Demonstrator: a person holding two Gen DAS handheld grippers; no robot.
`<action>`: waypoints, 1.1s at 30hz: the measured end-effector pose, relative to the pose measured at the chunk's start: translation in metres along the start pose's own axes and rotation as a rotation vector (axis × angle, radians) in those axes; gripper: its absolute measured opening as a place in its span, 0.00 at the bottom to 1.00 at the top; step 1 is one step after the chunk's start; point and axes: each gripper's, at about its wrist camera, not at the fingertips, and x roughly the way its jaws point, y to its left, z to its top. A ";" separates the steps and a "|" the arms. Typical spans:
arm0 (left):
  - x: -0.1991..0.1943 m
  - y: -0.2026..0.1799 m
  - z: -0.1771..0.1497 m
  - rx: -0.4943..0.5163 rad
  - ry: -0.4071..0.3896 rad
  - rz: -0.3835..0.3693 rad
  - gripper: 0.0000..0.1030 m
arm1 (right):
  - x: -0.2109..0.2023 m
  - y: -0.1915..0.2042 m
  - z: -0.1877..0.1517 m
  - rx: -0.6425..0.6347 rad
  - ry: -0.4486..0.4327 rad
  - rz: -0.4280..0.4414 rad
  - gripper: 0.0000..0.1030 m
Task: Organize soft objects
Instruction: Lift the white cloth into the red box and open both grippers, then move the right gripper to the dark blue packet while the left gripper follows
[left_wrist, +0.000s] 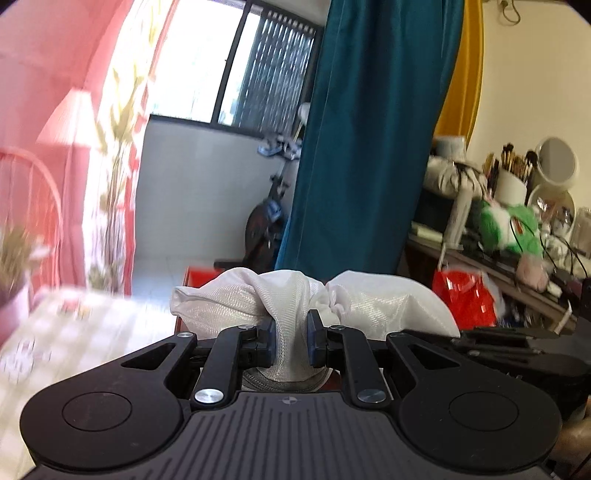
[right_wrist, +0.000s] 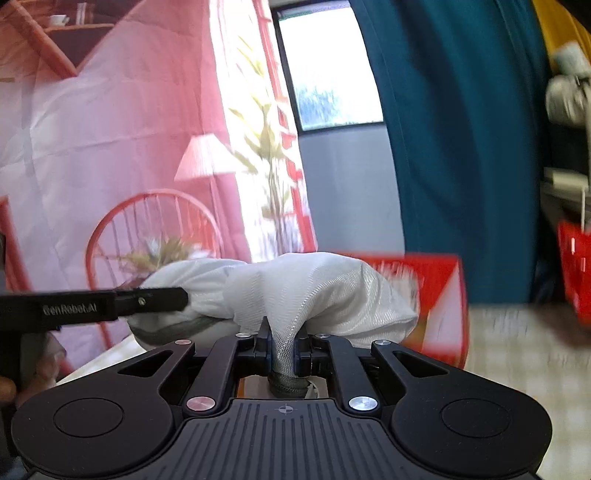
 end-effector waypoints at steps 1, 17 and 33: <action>0.009 0.001 0.007 0.001 -0.005 0.001 0.17 | 0.006 -0.003 0.008 -0.010 -0.011 -0.008 0.09; 0.148 0.027 0.011 -0.080 0.246 0.054 0.17 | 0.127 -0.066 0.021 0.010 0.110 -0.124 0.09; 0.115 0.025 -0.007 -0.031 0.276 0.020 0.40 | 0.099 -0.055 -0.007 -0.084 0.122 -0.216 0.38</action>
